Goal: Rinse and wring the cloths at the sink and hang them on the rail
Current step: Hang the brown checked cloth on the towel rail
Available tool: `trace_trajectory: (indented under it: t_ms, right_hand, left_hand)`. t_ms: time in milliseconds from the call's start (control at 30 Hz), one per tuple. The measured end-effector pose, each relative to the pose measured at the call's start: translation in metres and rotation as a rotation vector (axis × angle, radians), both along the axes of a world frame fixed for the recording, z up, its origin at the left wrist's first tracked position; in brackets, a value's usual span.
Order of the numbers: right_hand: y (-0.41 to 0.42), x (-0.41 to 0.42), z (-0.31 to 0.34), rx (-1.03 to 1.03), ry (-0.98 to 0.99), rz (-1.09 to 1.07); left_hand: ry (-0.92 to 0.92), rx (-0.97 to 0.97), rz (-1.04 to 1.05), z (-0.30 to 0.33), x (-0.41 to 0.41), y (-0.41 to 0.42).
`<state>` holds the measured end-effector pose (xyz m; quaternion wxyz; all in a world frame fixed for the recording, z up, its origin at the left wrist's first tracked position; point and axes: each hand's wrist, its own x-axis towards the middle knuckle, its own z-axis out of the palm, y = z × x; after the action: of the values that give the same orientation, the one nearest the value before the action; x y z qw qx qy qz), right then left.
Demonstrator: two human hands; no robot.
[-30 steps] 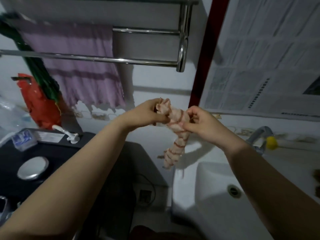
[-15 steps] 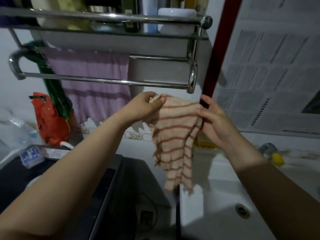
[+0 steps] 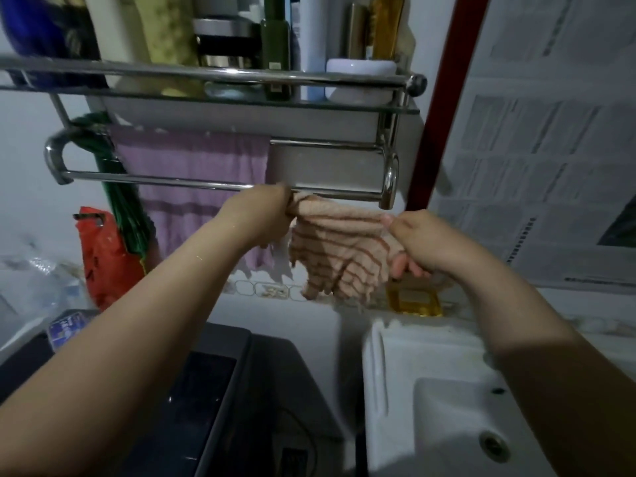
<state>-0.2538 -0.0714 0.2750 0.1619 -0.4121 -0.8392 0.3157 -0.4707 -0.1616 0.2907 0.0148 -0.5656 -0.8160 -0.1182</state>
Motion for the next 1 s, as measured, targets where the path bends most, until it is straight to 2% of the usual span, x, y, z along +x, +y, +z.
trace_trajectory:
  t_ms: [33, 100, 133, 167, 200, 233, 267, 300, 333, 400, 433, 467, 533, 567, 633, 733, 800, 867, 933, 1000]
  right_hand:
    - [-0.003, -0.002, 0.004, -0.157, 0.195, 0.000]
    - [-0.009, -0.006, 0.010, -0.321, 0.576, 0.028]
    - [-0.010, -0.009, 0.012, -0.295, 0.717, 0.062]
    - [-0.010, -0.013, 0.014, -0.199, 0.799, 0.114]
    - [-0.011, -0.016, 0.018, -0.057, 0.817, 0.179]
    - [-0.011, -0.020, 0.022, 0.098, 0.787, 0.245]
    - [-0.011, -0.026, 0.026, 0.250, 0.726, 0.292]
    - [-0.008, -0.032, 0.029, 0.418, 0.631, 0.314]
    - [-0.003, -0.039, 0.032, 0.615, 0.501, 0.306]
    - [0.008, -0.055, 0.034, 0.967, 0.204, 0.221]
    - [0.012, -0.062, 0.032, 1.073, 0.082, 0.186]
    - [0.013, -0.068, 0.032, 1.133, -0.011, 0.179]
    - [0.014, -0.078, 0.030, 1.177, -0.139, 0.198]
    - [0.014, -0.082, 0.032, 1.137, -0.205, 0.184]
    - [0.018, -0.088, 0.041, 0.928, -0.386, 0.102]
    - [0.023, -0.099, 0.062, 0.725, -0.614, 0.101]
    - [0.024, -0.106, 0.075, 0.684, -0.582, 0.065]
    - [0.029, -0.108, 0.083, 0.699, -0.484, -0.056]
    - [0.033, -0.102, 0.082, 0.713, -0.425, -0.175]
    - [0.041, -0.095, 0.072, 0.826, -0.415, -0.197]
  left_hand:
    - [-0.237, 0.032, -0.017, 0.004, 0.000, -0.003]
    - [-0.875, 0.130, -0.101, 0.014, 0.004, -0.010]
    - [-1.165, 0.216, -0.150, 0.018, 0.006, -0.012]
    - [-1.366, 0.342, -0.194, 0.020, 0.004, -0.011]
    - [-1.455, 0.499, -0.241, 0.020, 0.002, -0.006]
    - [-1.436, 0.656, -0.298, 0.019, 0.000, -0.001]
    - [-1.312, 0.787, -0.354, 0.017, -0.003, 0.004]
    - [-1.073, 0.879, -0.395, 0.014, -0.006, 0.008]
    - [-0.760, 0.905, -0.417, 0.011, -0.009, 0.011]
    - [-0.194, 0.771, -0.438, 0.004, -0.019, 0.018]
    - [-0.033, 0.670, -0.436, 0.002, -0.024, 0.020]
    - [0.032, 0.591, -0.416, 0.003, -0.028, 0.023]
    - [0.009, 0.501, -0.346, 0.008, -0.033, 0.030]
    - [-0.001, 0.456, -0.316, 0.012, -0.034, 0.035]
    - [-0.018, 0.270, -0.280, 0.022, -0.032, 0.042]
    - [-0.335, -0.057, -0.194, 0.033, -0.038, 0.050]
    - [-0.356, -0.027, -0.057, 0.041, -0.048, 0.056]
    - [-0.243, 0.077, 0.060, 0.045, -0.055, 0.060]
    - [-0.163, 0.102, 0.105, 0.045, -0.056, 0.061]
    - [-0.153, 0.145, 0.119, 0.042, -0.058, 0.062]
